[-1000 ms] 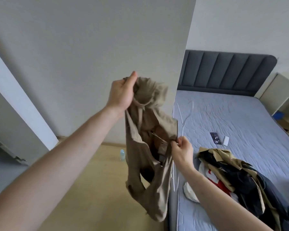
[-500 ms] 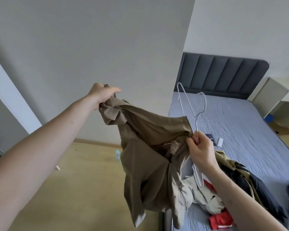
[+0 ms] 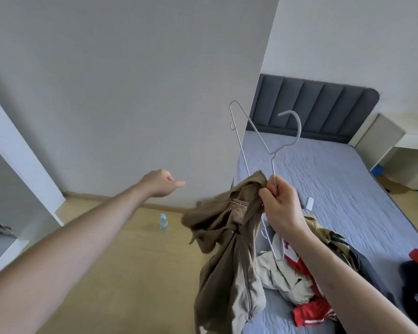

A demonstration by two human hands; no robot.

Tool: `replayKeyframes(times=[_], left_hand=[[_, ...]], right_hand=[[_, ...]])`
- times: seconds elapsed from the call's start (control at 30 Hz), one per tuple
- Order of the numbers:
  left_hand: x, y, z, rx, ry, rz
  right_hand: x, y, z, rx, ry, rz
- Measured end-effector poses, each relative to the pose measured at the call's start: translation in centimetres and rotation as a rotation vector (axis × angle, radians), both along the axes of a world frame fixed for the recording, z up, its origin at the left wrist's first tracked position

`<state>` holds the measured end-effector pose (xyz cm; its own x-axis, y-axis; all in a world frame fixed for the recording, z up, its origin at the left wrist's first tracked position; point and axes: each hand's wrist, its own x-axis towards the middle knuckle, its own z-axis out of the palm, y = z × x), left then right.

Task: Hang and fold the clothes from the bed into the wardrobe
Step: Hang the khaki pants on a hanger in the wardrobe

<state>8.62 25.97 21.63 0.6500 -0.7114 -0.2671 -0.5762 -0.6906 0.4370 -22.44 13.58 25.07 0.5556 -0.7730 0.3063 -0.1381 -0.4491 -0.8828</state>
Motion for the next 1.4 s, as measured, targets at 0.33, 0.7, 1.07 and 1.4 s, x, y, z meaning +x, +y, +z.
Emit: replayKeyframes(times=[0.33,0.7,1.07,1.4], left_hand=[[-15.6,1.3,-12.3,0.104,1.360,0.328],[-10.6,-1.7,-10.0,-0.462,0.446,0.502],[-6.2,-0.8,-2.0,-0.785,0.459,0.184],[-4.4,0.8,1.3,-0.615,0.131,0.049]], right_hand=[[1.0,1.6,-1.4,0.040,0.065,0.026],[-3.3,1.0,-4.3,0.110,0.109,-0.115],[-4.4,-1.1,-7.4,0.359,0.227,0.022],[-5.3,-2.3,-3.8,0.071,0.412,0.259]])
